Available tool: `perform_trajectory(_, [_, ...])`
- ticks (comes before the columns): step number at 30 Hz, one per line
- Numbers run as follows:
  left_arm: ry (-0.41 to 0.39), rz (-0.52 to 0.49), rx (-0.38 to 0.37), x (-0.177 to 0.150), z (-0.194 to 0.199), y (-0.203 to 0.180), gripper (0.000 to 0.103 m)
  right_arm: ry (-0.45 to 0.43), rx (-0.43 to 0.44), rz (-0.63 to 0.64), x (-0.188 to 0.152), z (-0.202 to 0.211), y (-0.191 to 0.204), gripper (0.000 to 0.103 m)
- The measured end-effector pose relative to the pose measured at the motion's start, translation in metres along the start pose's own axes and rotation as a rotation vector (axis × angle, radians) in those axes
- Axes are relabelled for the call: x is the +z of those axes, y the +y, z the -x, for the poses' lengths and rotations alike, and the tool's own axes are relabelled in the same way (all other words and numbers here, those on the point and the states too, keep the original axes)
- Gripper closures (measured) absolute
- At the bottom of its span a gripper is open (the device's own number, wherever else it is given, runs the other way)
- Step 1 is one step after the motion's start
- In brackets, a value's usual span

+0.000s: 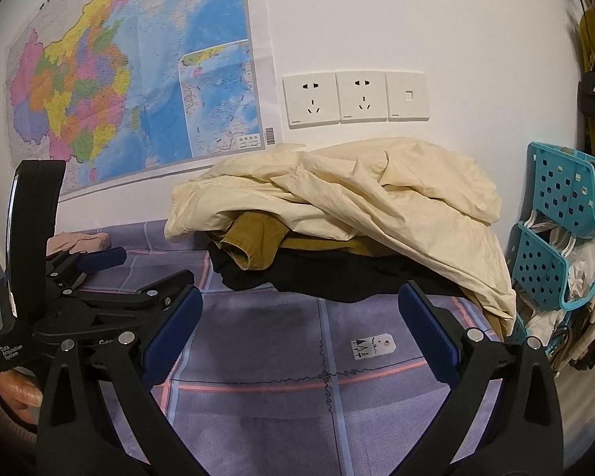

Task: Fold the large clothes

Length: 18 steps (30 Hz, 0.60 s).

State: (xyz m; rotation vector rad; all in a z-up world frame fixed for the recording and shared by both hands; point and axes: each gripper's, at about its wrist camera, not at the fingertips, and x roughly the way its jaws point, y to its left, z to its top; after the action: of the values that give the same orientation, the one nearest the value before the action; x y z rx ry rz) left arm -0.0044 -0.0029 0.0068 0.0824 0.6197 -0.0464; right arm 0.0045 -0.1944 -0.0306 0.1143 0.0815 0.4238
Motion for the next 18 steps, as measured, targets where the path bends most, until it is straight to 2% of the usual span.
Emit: perform_trajectory(18, [-0.011, -0.007, 0.004, 0.0013, 0.0029, -0.0021, 0.007, -0.002, 0.016, -0.008, -0.0020, 0.0007, -0.0002, 0.005])
